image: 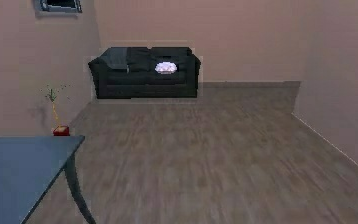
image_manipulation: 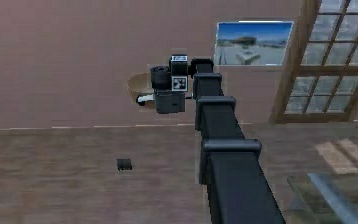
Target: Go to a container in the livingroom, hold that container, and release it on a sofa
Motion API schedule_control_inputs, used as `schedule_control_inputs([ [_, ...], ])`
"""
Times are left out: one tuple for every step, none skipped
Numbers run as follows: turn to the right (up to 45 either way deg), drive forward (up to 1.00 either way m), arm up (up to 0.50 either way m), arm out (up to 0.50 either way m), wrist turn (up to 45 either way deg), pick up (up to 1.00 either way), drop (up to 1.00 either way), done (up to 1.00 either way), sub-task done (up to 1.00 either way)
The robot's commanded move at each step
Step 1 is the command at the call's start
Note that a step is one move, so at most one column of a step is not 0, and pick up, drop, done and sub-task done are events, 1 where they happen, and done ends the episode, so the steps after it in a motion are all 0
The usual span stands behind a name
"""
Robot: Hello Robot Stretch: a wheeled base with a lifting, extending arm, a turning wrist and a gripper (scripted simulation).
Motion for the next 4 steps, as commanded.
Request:
schedule_control_inputs([
  [0.0, 1.00, 0.00, 0.00, 0.0, 0.00, 0.00, 0.00, 0.00],
  [-3.0, 0.00, 0.00, 0.00, 0.0, 0.00, 0.00, 0.00, 0.00],
  [0.0, 0.35, 0.00, 0.00, 0.0, 0.00, 0.00, 0.00, 0.00],
  [-6.0, 0.00, 0.00, 0.00, 0.0, 0.00, 0.00, 0.00, 0.00],
])
